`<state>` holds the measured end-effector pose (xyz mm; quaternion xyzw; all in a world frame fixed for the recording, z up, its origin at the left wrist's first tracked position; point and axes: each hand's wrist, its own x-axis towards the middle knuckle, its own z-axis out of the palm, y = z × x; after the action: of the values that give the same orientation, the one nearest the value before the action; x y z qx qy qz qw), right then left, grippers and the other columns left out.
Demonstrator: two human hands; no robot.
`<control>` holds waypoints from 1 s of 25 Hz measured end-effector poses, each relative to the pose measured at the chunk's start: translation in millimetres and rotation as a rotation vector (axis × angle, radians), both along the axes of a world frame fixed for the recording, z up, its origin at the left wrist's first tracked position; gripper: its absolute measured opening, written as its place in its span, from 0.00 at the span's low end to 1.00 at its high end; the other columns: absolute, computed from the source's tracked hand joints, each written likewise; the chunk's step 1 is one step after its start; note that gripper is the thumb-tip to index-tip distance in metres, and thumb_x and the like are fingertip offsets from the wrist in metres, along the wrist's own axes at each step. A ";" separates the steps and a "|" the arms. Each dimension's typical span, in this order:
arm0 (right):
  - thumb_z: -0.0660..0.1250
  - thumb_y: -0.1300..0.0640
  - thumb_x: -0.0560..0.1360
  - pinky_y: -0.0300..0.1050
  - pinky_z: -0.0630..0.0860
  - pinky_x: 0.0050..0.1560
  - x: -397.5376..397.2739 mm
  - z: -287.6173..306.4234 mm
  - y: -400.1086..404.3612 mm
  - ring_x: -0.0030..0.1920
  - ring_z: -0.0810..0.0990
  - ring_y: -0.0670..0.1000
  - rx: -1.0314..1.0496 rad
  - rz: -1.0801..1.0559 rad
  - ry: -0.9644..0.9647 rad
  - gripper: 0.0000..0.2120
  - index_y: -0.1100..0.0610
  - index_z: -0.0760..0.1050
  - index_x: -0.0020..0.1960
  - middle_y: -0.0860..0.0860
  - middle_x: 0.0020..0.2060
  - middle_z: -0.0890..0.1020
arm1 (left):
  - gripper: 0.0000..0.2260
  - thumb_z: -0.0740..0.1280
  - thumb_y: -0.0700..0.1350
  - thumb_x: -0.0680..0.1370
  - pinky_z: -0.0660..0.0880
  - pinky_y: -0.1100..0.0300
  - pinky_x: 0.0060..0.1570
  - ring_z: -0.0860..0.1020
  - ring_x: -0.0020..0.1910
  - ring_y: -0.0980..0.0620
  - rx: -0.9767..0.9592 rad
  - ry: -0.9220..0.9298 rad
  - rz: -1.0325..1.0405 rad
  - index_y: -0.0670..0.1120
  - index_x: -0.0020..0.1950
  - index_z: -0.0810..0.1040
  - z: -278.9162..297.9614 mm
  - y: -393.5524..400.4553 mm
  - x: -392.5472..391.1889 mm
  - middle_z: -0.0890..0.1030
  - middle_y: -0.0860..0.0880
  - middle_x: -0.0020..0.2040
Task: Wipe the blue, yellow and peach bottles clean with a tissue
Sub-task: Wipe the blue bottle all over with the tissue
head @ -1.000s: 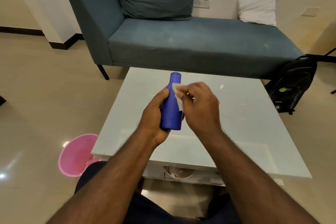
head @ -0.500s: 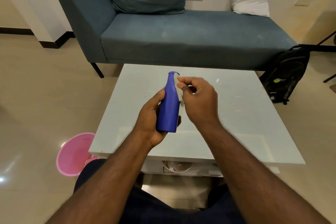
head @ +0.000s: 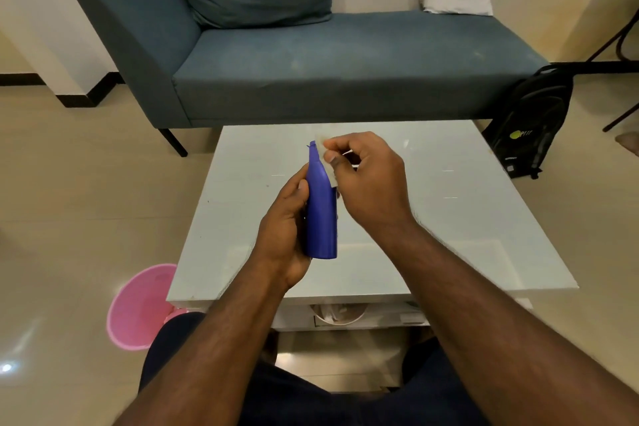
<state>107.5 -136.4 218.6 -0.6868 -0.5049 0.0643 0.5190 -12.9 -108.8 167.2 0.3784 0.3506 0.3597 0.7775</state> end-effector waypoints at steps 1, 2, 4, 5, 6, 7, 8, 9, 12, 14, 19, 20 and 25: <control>0.68 0.56 0.76 0.28 0.72 0.45 -3.6 -1.2 -4.8 0.44 0.77 0.45 -0.018 0.016 -0.008 0.07 0.57 0.79 0.53 0.47 0.48 0.79 | 0.23 0.65 0.57 0.75 0.82 0.51 0.45 0.84 0.47 0.45 0.004 -0.006 0.010 0.49 0.67 0.77 1.2 2.6 0.0 0.85 0.44 0.56; 0.68 0.55 0.76 0.24 0.70 0.44 -7.3 -4.4 -10.8 0.43 0.77 0.44 -0.041 0.035 -0.017 0.08 0.57 0.79 0.53 0.47 0.48 0.79 | 0.19 0.64 0.57 0.76 0.82 0.51 0.45 0.84 0.45 0.46 -0.002 -0.017 0.019 0.50 0.64 0.79 2.1 5.2 -0.4 0.85 0.45 0.53; 0.68 0.54 0.76 0.19 0.65 0.44 -11.0 -9.3 -20.2 0.41 0.77 0.42 -0.082 0.063 -0.025 0.09 0.57 0.79 0.53 0.47 0.48 0.80 | 0.15 0.63 0.56 0.79 0.82 0.52 0.43 0.84 0.41 0.47 -0.032 -0.024 0.026 0.51 0.60 0.79 2.4 6.8 -1.3 0.86 0.46 0.49; 0.68 0.54 0.76 0.19 0.66 0.43 -9.0 -8.9 -19.2 0.41 0.77 0.42 -0.089 0.066 -0.007 0.09 0.56 0.79 0.53 0.47 0.48 0.80 | 0.15 0.62 0.56 0.80 0.82 0.53 0.41 0.84 0.40 0.47 -0.037 -0.011 0.022 0.50 0.61 0.79 1.3 5.4 -0.8 0.86 0.46 0.48; 0.68 0.54 0.76 0.21 0.69 0.41 -3.5 -7.7 -14.1 0.42 0.78 0.43 -0.083 0.054 0.029 0.08 0.56 0.79 0.53 0.47 0.48 0.81 | 0.16 0.63 0.55 0.80 0.82 0.54 0.40 0.83 0.39 0.47 -0.034 0.005 0.011 0.49 0.61 0.79 0.2 2.7 0.9 0.86 0.45 0.48; 0.68 0.55 0.76 0.24 0.72 0.40 1.8 -5.0 -8.1 0.42 0.79 0.44 -0.073 0.032 0.064 0.08 0.55 0.79 0.53 0.47 0.47 0.81 | 0.17 0.64 0.56 0.78 0.81 0.54 0.39 0.83 0.39 0.47 -0.029 0.018 0.003 0.48 0.62 0.79 -0.3 -0.7 2.9 0.85 0.45 0.48; 0.68 0.55 0.76 0.25 0.73 0.38 5.6 -1.4 -2.2 0.42 0.79 0.44 -0.060 0.013 0.094 0.07 0.55 0.79 0.53 0.48 0.47 0.81 | 0.19 0.65 0.56 0.77 0.81 0.54 0.38 0.83 0.39 0.46 -0.026 0.023 0.000 0.48 0.62 0.79 0.2 -3.3 5.0 0.85 0.44 0.49; 0.68 0.56 0.76 0.25 0.72 0.37 6.8 1.1 1.6 0.42 0.79 0.44 -0.051 0.005 0.106 0.07 0.56 0.79 0.53 0.48 0.47 0.81 | 0.21 0.65 0.57 0.75 0.81 0.54 0.38 0.83 0.40 0.46 -0.023 0.024 0.008 0.47 0.63 0.79 1.8 -4.3 6.4 0.85 0.44 0.49; 0.68 0.56 0.76 0.19 0.68 0.38 -3.2 -1.2 -5.9 0.40 0.77 0.41 -0.054 0.041 0.059 0.08 0.57 0.79 0.53 0.48 0.47 0.80 | 0.22 0.65 0.58 0.75 0.81 0.54 0.37 0.83 0.40 0.46 -0.006 0.017 0.055 0.48 0.63 0.79 5.3 4.4 5.3 0.85 0.44 0.49; 0.68 0.56 0.76 0.19 0.66 0.40 -11.1 -5.2 -14.9 0.39 0.76 0.41 -0.064 0.065 -0.004 0.08 0.58 0.79 0.53 0.46 0.46 0.79 | 0.19 0.63 0.57 0.79 0.81 0.55 0.36 0.83 0.38 0.47 0.005 0.028 0.073 0.48 0.64 0.78 4.0 9.2 2.1 0.85 0.44 0.48; 0.67 0.57 0.76 0.24 0.69 0.45 0.2 1.4 2.5 0.44 0.76 0.45 -0.011 -0.001 -0.097 0.07 0.59 0.80 0.52 0.52 0.48 0.81 | 0.13 0.60 0.53 0.82 0.81 0.57 0.35 0.83 0.36 0.48 0.031 0.076 0.052 0.48 0.59 0.79 0.2 1.3 7.0 0.86 0.46 0.44; 0.67 0.58 0.76 0.22 0.68 0.45 -1.2 0.3 1.9 0.44 0.75 0.44 -0.007 0.003 -0.107 0.07 0.59 0.80 0.52 0.52 0.47 0.81 | 0.14 0.61 0.54 0.82 0.81 0.57 0.35 0.83 0.36 0.47 0.028 0.079 0.067 0.48 0.59 0.79 0.2 2.2 7.2 0.85 0.46 0.45; 0.67 0.59 0.77 0.20 0.68 0.44 -17.0 -15.7 -18.0 0.42 0.76 0.44 -0.061 0.107 -0.043 0.06 0.58 0.79 0.53 0.49 0.47 0.79 | 0.15 0.60 0.57 0.82 0.81 0.53 0.40 0.82 0.37 0.48 -0.021 0.061 0.120 0.50 0.59 0.79 -2.6 9.8 2.7 0.84 0.45 0.46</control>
<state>90.5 -154.4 202.9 -0.6755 -0.5498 0.0924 0.4826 -10.2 -99.0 164.5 0.3595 0.3999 0.3903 0.7474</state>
